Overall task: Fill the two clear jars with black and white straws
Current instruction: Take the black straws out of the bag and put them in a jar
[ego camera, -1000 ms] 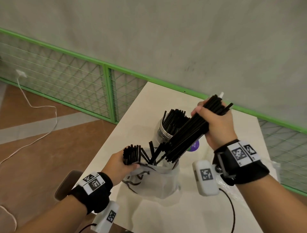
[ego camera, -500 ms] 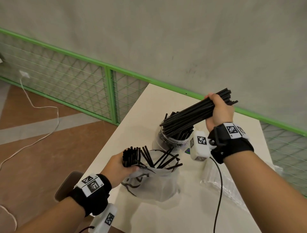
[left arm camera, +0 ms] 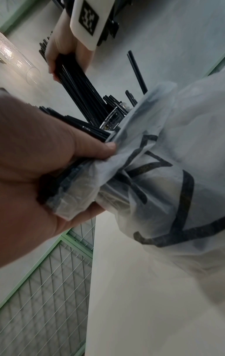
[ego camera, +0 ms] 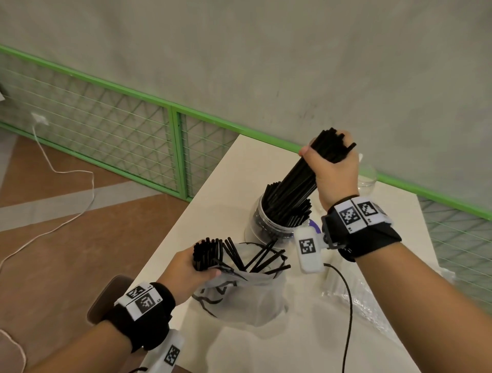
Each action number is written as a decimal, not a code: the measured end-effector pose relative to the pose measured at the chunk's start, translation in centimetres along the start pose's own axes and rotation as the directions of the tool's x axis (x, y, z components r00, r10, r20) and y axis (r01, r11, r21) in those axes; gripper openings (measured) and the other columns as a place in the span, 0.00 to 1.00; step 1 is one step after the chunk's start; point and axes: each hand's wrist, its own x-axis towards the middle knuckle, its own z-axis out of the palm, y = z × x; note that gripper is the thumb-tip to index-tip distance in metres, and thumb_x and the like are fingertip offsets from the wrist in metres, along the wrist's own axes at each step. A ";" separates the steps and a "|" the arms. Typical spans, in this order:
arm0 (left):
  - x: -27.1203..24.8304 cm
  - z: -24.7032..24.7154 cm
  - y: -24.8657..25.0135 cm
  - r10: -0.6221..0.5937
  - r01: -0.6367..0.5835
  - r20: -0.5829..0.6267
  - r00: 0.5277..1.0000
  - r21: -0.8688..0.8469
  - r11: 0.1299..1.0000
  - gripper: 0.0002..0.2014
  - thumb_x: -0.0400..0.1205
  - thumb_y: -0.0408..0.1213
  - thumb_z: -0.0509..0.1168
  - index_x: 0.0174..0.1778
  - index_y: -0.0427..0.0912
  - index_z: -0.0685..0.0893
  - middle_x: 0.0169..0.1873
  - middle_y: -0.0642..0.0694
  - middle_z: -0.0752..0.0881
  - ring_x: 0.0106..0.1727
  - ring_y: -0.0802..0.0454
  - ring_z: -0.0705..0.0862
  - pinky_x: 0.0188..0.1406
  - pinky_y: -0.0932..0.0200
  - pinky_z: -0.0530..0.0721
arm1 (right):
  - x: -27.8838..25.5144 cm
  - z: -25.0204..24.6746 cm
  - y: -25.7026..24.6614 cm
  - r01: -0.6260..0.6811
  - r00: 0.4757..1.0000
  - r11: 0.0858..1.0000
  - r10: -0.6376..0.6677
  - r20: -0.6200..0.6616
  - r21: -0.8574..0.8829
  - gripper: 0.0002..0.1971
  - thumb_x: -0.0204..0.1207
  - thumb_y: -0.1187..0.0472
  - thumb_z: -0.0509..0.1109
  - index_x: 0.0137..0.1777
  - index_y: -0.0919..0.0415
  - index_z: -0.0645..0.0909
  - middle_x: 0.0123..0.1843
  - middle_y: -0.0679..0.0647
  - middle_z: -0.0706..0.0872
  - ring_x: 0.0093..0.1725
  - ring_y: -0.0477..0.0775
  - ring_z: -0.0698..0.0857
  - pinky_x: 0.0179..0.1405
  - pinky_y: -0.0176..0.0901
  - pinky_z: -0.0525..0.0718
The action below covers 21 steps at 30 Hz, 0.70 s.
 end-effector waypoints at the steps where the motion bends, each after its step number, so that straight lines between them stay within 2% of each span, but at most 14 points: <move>1: 0.0 0.0 -0.1 -0.001 0.001 -0.002 1.000 -0.002 1.000 0.11 0.71 0.33 0.77 0.44 0.48 0.85 0.41 0.48 0.89 0.46 0.52 0.85 0.46 0.58 0.80 | -0.4 0.2 0.1 0.012 0.999 1.000 -0.011 0.038 -0.016 0.16 0.67 0.68 0.78 0.44 0.51 0.75 0.44 0.57 0.83 0.43 0.51 0.84 0.45 0.42 0.86; 4: 0.0 -0.1 -0.2 0.003 -0.003 -0.005 1.000 -0.003 1.000 0.11 0.70 0.33 0.77 0.44 0.47 0.85 0.40 0.48 0.89 0.45 0.52 0.85 0.45 0.59 0.80 | -1.0 0.9 1.0 -0.034 0.996 0.997 0.039 0.083 -0.063 0.16 0.68 0.67 0.78 0.48 0.54 0.76 0.46 0.59 0.85 0.43 0.52 0.86 0.45 0.44 0.88; 6: 0.0 -0.1 -0.2 0.007 -0.007 -0.008 1.000 -0.003 1.000 0.10 0.70 0.32 0.77 0.43 0.47 0.85 0.40 0.49 0.89 0.45 0.52 0.85 0.44 0.60 0.80 | -1.3 1.3 2.0 -0.149 0.987 0.989 0.150 0.052 -0.019 0.17 0.66 0.67 0.79 0.49 0.56 0.77 0.46 0.59 0.85 0.43 0.54 0.87 0.45 0.49 0.89; 8: -0.1 -0.1 -0.2 0.006 -0.006 -0.010 1.000 -0.011 1.000 0.10 0.70 0.32 0.77 0.43 0.47 0.85 0.40 0.49 0.89 0.45 0.52 0.85 0.46 0.59 0.80 | -1.6 1.2 3.4 -0.271 0.962 0.962 0.271 0.027 0.015 0.19 0.64 0.64 0.82 0.51 0.57 0.77 0.47 0.58 0.86 0.48 0.59 0.88 0.52 0.58 0.88; 9: -0.1 -0.1 -0.2 0.006 -0.006 -0.010 1.000 -0.015 1.000 0.10 0.70 0.31 0.77 0.43 0.47 0.85 0.40 0.48 0.89 0.45 0.52 0.85 0.46 0.59 0.80 | -1.7 1.0 4.0 -0.300 0.953 0.953 0.301 0.034 -0.031 0.20 0.63 0.62 0.83 0.51 0.56 0.78 0.49 0.56 0.86 0.51 0.59 0.88 0.56 0.61 0.86; 11: -0.1 -0.1 -0.1 0.005 -0.005 -0.010 1.000 -0.019 1.000 0.10 0.70 0.31 0.77 0.43 0.47 0.85 0.40 0.48 0.89 0.45 0.52 0.85 0.45 0.60 0.80 | -2.0 0.4 4.7 -0.285 0.940 0.934 0.316 0.126 -0.215 0.26 0.61 0.56 0.84 0.56 0.54 0.76 0.52 0.53 0.86 0.54 0.54 0.86 0.62 0.60 0.83; 13: -0.2 -0.1 -0.1 0.007 -0.007 -0.006 1.000 -0.022 1.000 0.10 0.71 0.30 0.76 0.43 0.48 0.85 0.40 0.49 0.89 0.45 0.52 0.85 0.44 0.61 0.79 | -2.4 -0.4 4.9 -0.242 0.903 0.919 0.331 0.275 -0.310 0.38 0.58 0.53 0.86 0.67 0.51 0.71 0.61 0.52 0.82 0.61 0.52 0.83 0.67 0.57 0.80; 15: -0.2 -0.1 -0.1 0.010 -0.010 -0.007 1.000 -0.018 1.000 0.11 0.71 0.30 0.76 0.43 0.48 0.85 0.40 0.49 0.89 0.44 0.53 0.85 0.44 0.62 0.79 | -3.1 -1.2 4.9 -0.230 0.854 0.920 0.347 0.387 -0.317 0.52 0.59 0.53 0.85 0.79 0.42 0.56 0.74 0.49 0.72 0.71 0.49 0.74 0.75 0.50 0.71; 16: -0.3 -0.1 0.0 0.014 -0.014 -0.010 1.000 -0.006 1.000 0.10 0.71 0.30 0.76 0.42 0.48 0.85 0.39 0.50 0.88 0.43 0.54 0.85 0.42 0.63 0.79 | -3.4 -1.5 5.0 -0.224 0.849 0.927 0.337 0.407 -0.300 0.56 0.59 0.51 0.85 0.80 0.39 0.50 0.77 0.48 0.67 0.74 0.47 0.70 0.77 0.49 0.67; 17: -0.3 -0.1 0.1 0.018 -0.018 -0.013 1.000 0.005 1.000 0.10 0.71 0.30 0.76 0.42 0.48 0.84 0.39 0.50 0.88 0.42 0.55 0.84 0.41 0.65 0.78 | -3.7 -1.7 5.1 -0.220 0.862 0.941 0.311 0.399 -0.258 0.56 0.58 0.46 0.83 0.80 0.36 0.48 0.78 0.48 0.66 0.75 0.47 0.70 0.78 0.51 0.66; 19: -0.4 -0.1 0.2 0.019 -0.019 -0.019 1.000 0.003 1.000 0.11 0.71 0.30 0.76 0.41 0.49 0.84 0.38 0.51 0.88 0.41 0.58 0.84 0.39 0.67 0.77 | -4.0 -1.6 5.3 -0.220 0.910 0.967 0.250 0.331 -0.127 0.51 0.59 0.38 0.76 0.80 0.37 0.51 0.77 0.49 0.70 0.72 0.46 0.75 0.77 0.56 0.70; 21: -0.5 -0.2 0.3 0.019 -0.019 -0.019 1.000 -0.001 1.000 0.11 0.71 0.30 0.76 0.42 0.49 0.84 0.39 0.50 0.88 0.42 0.57 0.84 0.39 0.67 0.77 | -3.7 -1.1 5.3 -0.191 0.939 0.979 0.204 0.277 -0.074 0.44 0.64 0.36 0.70 0.79 0.42 0.57 0.75 0.47 0.74 0.71 0.42 0.76 0.76 0.52 0.72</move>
